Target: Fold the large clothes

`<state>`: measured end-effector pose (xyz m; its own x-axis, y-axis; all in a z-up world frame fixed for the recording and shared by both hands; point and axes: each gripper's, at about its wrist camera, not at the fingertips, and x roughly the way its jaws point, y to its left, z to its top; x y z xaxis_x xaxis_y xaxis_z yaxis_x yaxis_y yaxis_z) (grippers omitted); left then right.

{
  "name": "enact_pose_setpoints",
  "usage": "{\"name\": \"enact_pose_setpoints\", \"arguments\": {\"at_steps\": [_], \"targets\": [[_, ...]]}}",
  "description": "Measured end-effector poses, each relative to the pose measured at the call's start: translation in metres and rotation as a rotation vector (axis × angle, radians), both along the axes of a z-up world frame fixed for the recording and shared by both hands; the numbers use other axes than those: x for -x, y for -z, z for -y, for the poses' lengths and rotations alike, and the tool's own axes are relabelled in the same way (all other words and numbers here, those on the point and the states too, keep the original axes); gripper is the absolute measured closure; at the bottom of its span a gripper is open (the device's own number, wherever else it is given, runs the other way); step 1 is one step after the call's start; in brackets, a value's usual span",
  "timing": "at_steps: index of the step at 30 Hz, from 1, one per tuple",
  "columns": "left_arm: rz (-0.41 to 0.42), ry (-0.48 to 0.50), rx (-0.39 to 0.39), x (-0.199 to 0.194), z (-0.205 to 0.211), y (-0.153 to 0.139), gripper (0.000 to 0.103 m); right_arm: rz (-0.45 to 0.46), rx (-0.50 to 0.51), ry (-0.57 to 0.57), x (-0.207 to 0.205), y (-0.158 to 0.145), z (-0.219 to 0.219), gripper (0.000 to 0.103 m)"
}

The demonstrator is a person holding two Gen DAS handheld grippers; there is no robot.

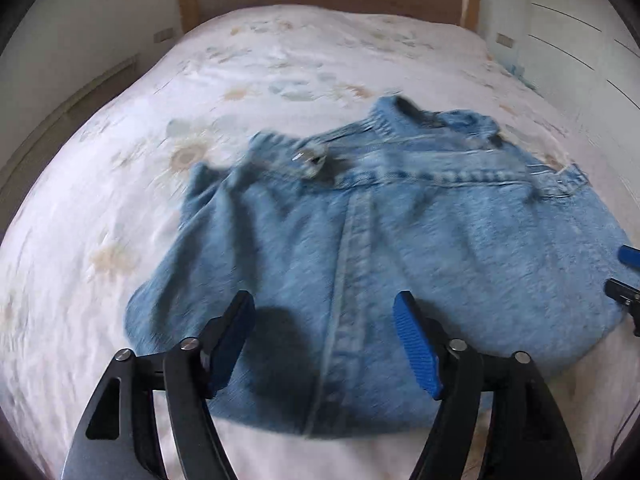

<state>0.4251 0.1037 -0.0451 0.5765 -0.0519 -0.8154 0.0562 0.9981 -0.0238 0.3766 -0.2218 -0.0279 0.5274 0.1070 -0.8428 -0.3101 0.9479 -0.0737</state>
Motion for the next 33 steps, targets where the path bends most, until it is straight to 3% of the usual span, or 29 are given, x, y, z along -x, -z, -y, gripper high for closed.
{"name": "enact_pose_setpoints", "arguments": {"at_steps": [2, 11, 17, 24, 33], "targets": [[-0.001, -0.022, 0.014, 0.005, -0.008, 0.006, 0.026, 0.001, 0.022, -0.005, 0.005, 0.003, 0.0, 0.023], [0.032, -0.047, 0.018, 0.021, -0.014, 0.012, 0.022, -0.022, -0.053, 0.037, 0.016, 0.018, 0.026, 0.023], [0.032, -0.057, 0.016, 0.025, -0.017, 0.014, 0.016, -0.016, -0.034, 0.038, 0.022, 0.018, 0.026, 0.023], [-0.002, -0.074, -0.007, 0.027, -0.016, 0.007, 0.015, -0.023, -0.018, 0.07, 0.033, 0.015, 0.03, 0.023], [-0.014, -0.112, 0.001, 0.064, -0.024, -0.01, 0.015, -0.043, -0.01, 0.125, 0.049, 0.003, 0.042, 0.024]]}}
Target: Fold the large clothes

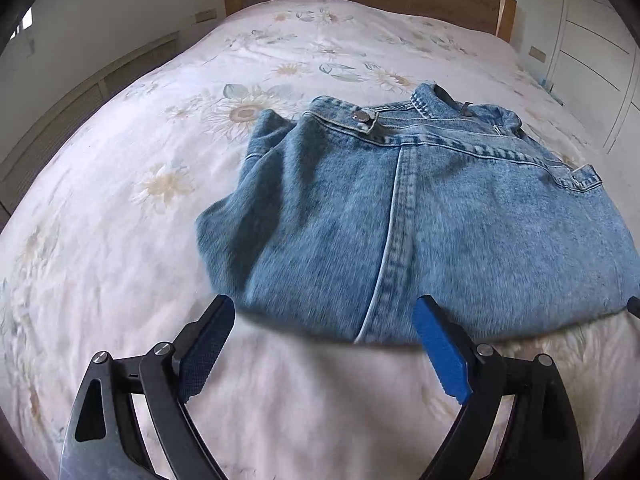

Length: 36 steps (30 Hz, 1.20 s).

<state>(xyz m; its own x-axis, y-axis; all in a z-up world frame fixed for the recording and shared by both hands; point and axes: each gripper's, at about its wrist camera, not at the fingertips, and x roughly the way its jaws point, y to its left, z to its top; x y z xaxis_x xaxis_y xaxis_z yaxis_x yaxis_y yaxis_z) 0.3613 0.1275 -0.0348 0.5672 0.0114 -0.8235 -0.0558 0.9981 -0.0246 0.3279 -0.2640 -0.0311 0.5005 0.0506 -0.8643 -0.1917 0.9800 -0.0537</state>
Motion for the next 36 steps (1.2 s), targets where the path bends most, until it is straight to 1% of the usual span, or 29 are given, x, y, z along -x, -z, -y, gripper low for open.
{"name": "enact_pose_setpoints", "arguments": {"at_steps": [3, 6, 10, 12, 15, 17, 18, 27, 32, 36], "targets": [[0.003, -0.016, 0.006, 0.014, -0.004, -0.005, 0.015, -0.001, -0.024, 0.03, 0.009, -0.006, 0.009, 0.024], [0.008, -0.029, 0.056, 0.025, -0.008, -0.011, 0.015, 0.01, -0.037, 0.046, 0.019, -0.014, 0.014, 0.024], [0.007, -0.052, 0.152, 0.036, -0.014, -0.014, 0.015, 0.02, -0.047, 0.052, 0.032, -0.022, 0.017, 0.024], [0.008, -0.071, 0.218, 0.039, -0.019, -0.013, 0.015, 0.025, -0.046, 0.05, 0.038, -0.025, 0.016, 0.024], [0.004, -0.109, 0.326, 0.039, -0.026, -0.009, 0.015, 0.029, -0.045, 0.053, 0.043, -0.027, 0.019, 0.024], [0.001, -0.14, 0.382, 0.036, -0.032, -0.003, 0.015, 0.026, -0.044, 0.06, 0.045, -0.027, 0.022, 0.024], [-0.001, -0.149, 0.397, 0.035, -0.033, -0.001, 0.015, 0.025, -0.042, 0.064, 0.046, -0.027, 0.024, 0.024], [0.004, -0.201, 0.427, 0.021, -0.042, 0.013, 0.015, 0.015, -0.011, 0.106, 0.045, -0.021, 0.05, 0.024], [0.007, -0.225, 0.432, 0.014, -0.047, 0.017, 0.015, 0.019, -0.015, 0.099, 0.048, -0.017, 0.049, 0.024], [0.007, -0.255, 0.472, 0.007, -0.051, 0.019, 0.015, 0.028, -0.013, 0.084, 0.049, -0.012, 0.044, 0.024]]}}
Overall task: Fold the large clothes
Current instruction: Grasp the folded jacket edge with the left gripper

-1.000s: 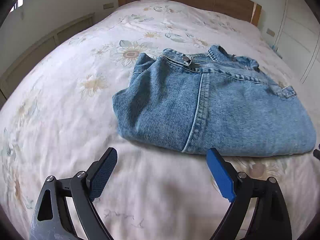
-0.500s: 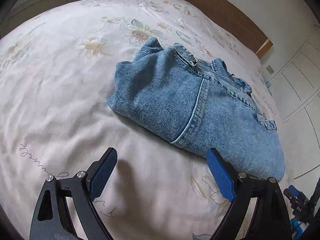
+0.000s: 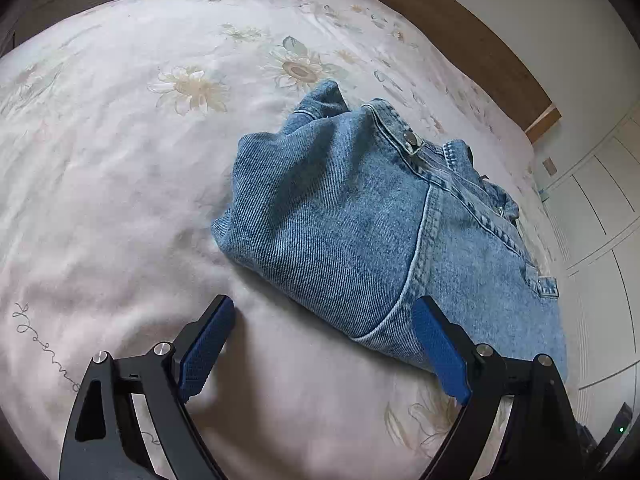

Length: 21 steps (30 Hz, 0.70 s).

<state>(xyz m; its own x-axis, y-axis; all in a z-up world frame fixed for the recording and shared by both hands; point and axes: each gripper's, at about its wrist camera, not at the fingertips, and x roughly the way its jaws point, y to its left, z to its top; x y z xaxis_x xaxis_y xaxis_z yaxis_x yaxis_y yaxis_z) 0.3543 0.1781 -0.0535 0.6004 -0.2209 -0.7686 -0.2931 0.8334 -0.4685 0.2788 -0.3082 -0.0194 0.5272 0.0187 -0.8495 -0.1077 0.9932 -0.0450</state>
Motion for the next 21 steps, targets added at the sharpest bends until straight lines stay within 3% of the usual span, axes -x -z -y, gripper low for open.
{"name": "enact_pose_setpoints", "arguments": {"at_steps": [21], "targets": [[0.033, -0.146, 0.134, -0.036, -0.006, 0.01, 0.016, 0.032, -0.017, -0.036, -0.002, 0.005, 0.015, 0.023]]}}
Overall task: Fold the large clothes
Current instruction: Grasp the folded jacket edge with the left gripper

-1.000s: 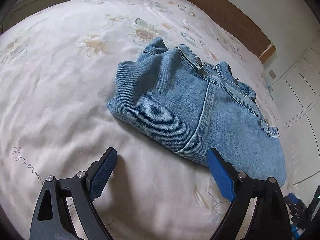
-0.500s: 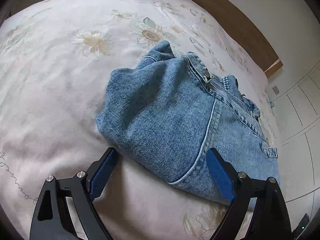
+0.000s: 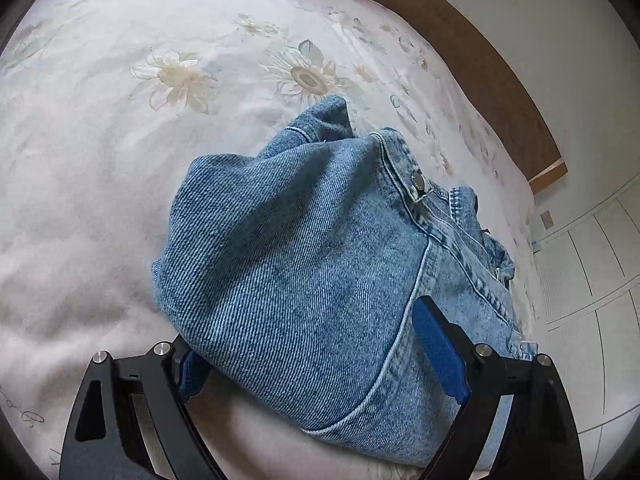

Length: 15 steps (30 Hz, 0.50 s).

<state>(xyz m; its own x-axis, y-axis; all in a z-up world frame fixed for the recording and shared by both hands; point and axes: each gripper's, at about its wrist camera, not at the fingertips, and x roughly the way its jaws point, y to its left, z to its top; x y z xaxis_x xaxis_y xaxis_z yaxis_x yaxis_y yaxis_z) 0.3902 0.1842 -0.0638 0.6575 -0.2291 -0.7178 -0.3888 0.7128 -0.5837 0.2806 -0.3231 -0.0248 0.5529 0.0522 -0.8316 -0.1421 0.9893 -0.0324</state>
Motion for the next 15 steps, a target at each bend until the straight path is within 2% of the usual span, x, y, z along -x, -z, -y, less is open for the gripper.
{"name": "enact_pose_setpoints", "arguments": {"at_steps": [3, 9, 12, 14, 15], "targets": [[0.012, -0.031, 0.042, -0.001, -0.007, 0.002, 0.019, 0.001, 0.003, -0.001, 0.0, 0.0, 0.001, 0.024], [0.029, -0.103, 0.148, 0.002, -0.026, 0.007, 0.037, 0.002, 0.008, -0.003, 0.002, -0.002, 0.001, 0.023], [0.031, -0.139, 0.198, 0.006, -0.036, 0.011, 0.051, 0.002, 0.009, -0.003, 0.002, -0.002, 0.001, 0.024], [0.029, -0.175, 0.239, 0.009, -0.043, 0.014, 0.071, 0.004, 0.01, -0.005, 0.003, -0.003, 0.001, 0.024], [0.03, -0.197, 0.272, 0.012, -0.048, 0.017, 0.074, 0.005, 0.011, -0.005, 0.004, -0.003, 0.001, 0.023]]}}
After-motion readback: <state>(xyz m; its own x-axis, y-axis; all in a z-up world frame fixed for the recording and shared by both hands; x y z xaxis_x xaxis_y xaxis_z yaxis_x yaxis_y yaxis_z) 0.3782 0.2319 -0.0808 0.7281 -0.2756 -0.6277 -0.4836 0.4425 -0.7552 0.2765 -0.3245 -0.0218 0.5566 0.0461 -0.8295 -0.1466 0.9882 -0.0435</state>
